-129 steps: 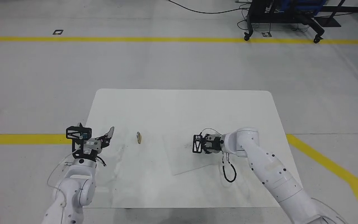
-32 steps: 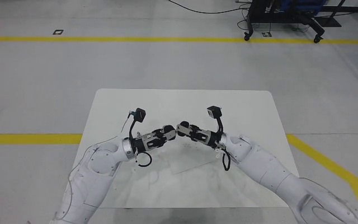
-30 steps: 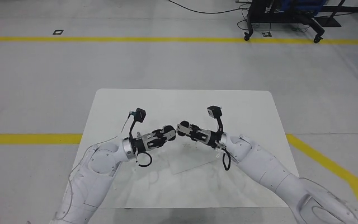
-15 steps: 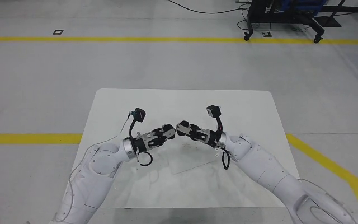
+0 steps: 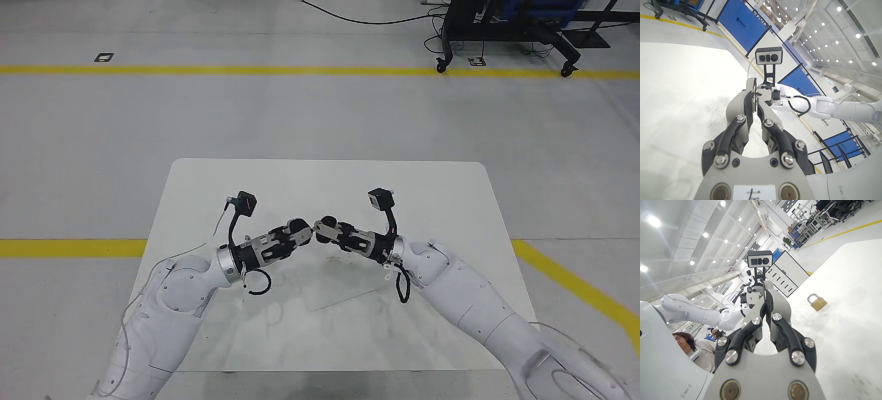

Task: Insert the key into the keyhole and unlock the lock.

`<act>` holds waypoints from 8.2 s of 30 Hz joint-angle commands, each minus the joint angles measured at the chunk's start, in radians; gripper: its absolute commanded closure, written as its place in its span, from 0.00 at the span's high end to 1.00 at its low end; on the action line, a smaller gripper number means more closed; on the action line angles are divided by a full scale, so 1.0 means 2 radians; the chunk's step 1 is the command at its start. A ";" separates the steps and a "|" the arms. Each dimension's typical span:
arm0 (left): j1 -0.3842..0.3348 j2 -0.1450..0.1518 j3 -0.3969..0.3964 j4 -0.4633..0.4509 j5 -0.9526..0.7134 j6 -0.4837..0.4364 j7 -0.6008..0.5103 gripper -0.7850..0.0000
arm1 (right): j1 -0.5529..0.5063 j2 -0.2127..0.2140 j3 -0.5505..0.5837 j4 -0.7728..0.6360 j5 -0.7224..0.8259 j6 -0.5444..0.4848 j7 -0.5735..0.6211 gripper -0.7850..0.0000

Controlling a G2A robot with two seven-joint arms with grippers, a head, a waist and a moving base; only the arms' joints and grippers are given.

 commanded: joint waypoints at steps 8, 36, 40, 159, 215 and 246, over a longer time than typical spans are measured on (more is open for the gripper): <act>-0.001 0.002 0.004 -0.002 -0.003 -0.006 -0.007 0.14 | -0.005 -0.007 0.010 0.003 -0.001 0.000 0.012 0.00; 0.007 0.008 -0.030 0.003 -0.022 0.033 0.050 0.00 | -0.021 -0.013 0.032 0.001 0.001 0.000 0.027 1.00; 0.012 0.009 -0.029 -0.013 0.021 0.040 0.064 0.00 | -0.012 -0.009 0.040 -0.013 -0.073 0.058 0.039 1.00; 0.008 0.019 0.032 -0.095 0.592 0.337 -0.146 0.00 | -0.159 0.076 0.274 -0.081 0.005 0.000 0.152 0.00; 0.101 0.008 -0.090 -0.155 0.183 0.137 0.070 0.00 | -0.159 0.076 0.274 -0.081 0.005 0.000 0.152 0.00; -0.085 -0.003 0.024 0.069 -0.120 0.021 -0.145 0.00 | -0.028 0.002 0.111 -0.042 0.057 0.033 0.059 0.00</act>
